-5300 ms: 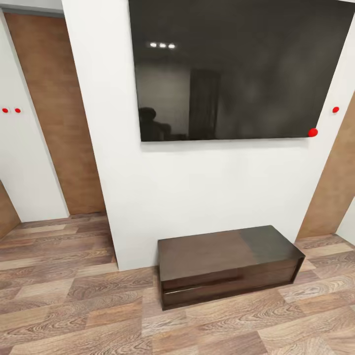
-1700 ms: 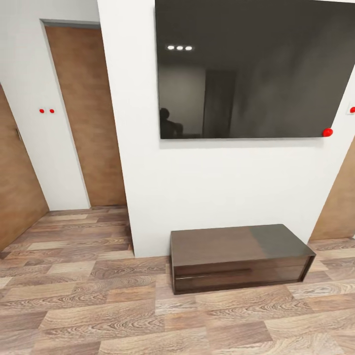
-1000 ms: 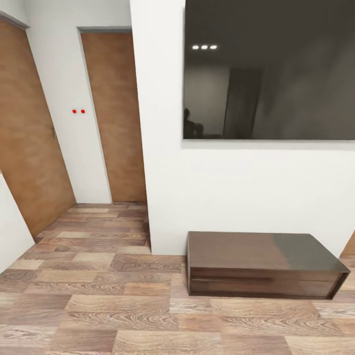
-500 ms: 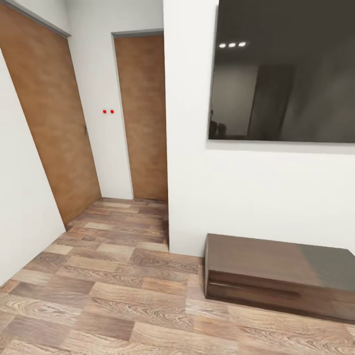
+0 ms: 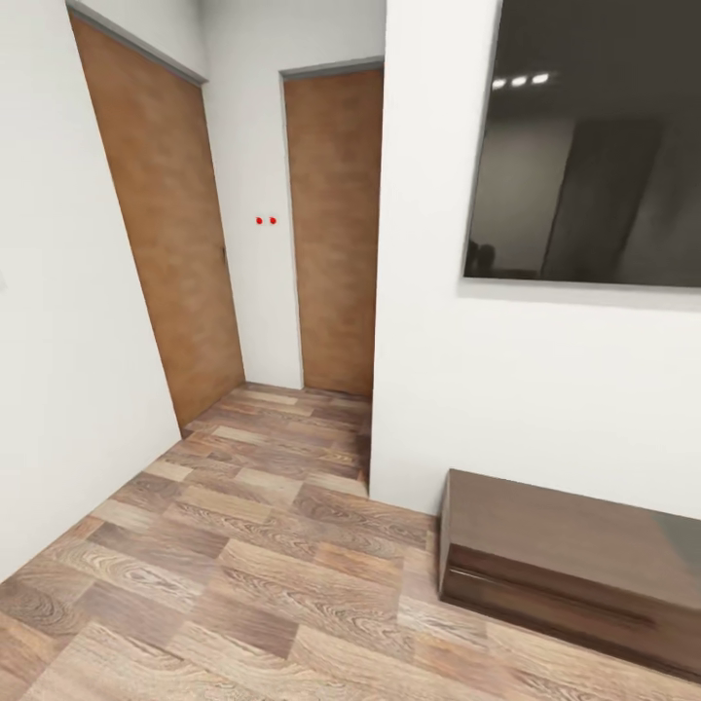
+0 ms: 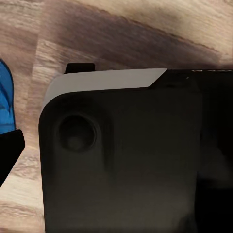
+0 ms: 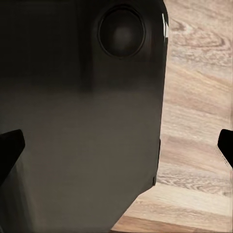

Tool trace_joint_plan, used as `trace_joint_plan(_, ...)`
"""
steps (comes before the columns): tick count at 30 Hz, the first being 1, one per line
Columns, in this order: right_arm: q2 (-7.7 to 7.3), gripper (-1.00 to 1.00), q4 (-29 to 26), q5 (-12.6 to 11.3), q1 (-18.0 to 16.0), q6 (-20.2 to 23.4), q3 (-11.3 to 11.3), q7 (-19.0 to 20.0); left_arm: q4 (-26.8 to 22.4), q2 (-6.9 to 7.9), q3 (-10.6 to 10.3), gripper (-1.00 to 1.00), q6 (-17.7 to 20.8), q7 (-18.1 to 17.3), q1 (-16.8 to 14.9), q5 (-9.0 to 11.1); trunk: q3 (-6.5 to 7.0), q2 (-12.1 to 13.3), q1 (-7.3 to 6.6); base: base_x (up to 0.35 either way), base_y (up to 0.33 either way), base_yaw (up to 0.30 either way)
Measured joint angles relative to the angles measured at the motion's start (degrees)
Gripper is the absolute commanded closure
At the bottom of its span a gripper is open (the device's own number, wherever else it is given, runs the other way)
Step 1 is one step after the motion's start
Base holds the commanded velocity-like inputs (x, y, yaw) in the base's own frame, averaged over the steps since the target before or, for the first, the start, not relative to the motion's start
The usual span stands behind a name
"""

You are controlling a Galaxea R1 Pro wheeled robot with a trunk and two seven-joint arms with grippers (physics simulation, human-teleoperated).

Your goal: In the bedroom, move the book from the bed onto either nightstand, and place the two sandals side by side next to the bed.

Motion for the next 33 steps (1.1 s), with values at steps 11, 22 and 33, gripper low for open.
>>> trace_joint_plan(11,0.00,-1.00,-0.01,0.00,-0.01,0.00,0.00,0.00,0.00,0.00,0.00,-1.00,-0.01,-0.02,0.00,0.00,0.00,0.00,0.00,0.000,0.000,0.291)
trace_joint_plan(22,0.00,-1.00,-0.04,0.00,0.00,0.00,0.00,0.00,0.00,0.00,0.00,-1.00,0.00,0.00,0.00,0.00,0.00,0.00,0.00,0.000,0.000,0.284)
trace_joint_plan(33,0.00,-1.00,-0.09,0.00,-0.02,0.00,0.00,-0.07,0.00,0.00,0.00,-1.00,-0.01,0.00,0.00,0.00,0.00,0.00,0.00,0.000,0.000,0.221)
